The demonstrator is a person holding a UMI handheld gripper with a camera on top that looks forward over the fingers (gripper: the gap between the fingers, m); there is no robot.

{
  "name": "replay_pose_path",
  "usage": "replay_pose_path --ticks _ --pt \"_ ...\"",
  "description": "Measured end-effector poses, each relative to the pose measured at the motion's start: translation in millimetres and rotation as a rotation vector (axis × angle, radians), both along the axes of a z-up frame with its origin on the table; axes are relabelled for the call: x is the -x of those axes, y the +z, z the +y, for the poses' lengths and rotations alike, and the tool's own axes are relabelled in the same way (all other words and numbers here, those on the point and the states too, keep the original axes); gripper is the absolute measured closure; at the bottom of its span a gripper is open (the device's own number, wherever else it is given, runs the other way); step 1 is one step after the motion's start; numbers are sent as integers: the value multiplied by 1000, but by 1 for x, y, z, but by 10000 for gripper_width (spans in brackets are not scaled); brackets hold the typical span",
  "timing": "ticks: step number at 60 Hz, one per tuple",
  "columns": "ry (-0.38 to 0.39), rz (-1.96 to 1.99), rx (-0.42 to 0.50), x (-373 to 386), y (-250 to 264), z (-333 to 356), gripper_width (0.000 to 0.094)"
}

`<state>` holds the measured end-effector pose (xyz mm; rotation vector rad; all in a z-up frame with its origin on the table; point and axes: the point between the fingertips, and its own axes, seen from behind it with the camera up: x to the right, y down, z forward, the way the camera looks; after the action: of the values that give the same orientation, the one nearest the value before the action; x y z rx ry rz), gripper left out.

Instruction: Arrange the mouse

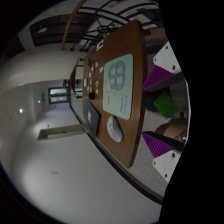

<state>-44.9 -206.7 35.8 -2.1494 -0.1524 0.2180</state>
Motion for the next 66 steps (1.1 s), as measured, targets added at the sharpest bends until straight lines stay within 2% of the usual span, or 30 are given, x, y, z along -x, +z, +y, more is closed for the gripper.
replay_pose_path --ticks 9,27,30,37,48,51,55,57,64,66 --pt "71 6 6 26 -3 12 120" --pt "83 6 67 61 -23 35 111" --pt "72 -25 39 63 -23 49 122" --pt "8 -50 56 49 -23 62 129" --pt "-23 -105 64 29 -25 86 140" --pt "-26 -98 66 30 -24 87 169" --pt "-3 -92 64 32 -23 83 410" --pt "10 -89 66 33 -22 80 458" --pt "160 -95 73 38 -13 41 566" --pt "180 -101 44 34 2 31 571"
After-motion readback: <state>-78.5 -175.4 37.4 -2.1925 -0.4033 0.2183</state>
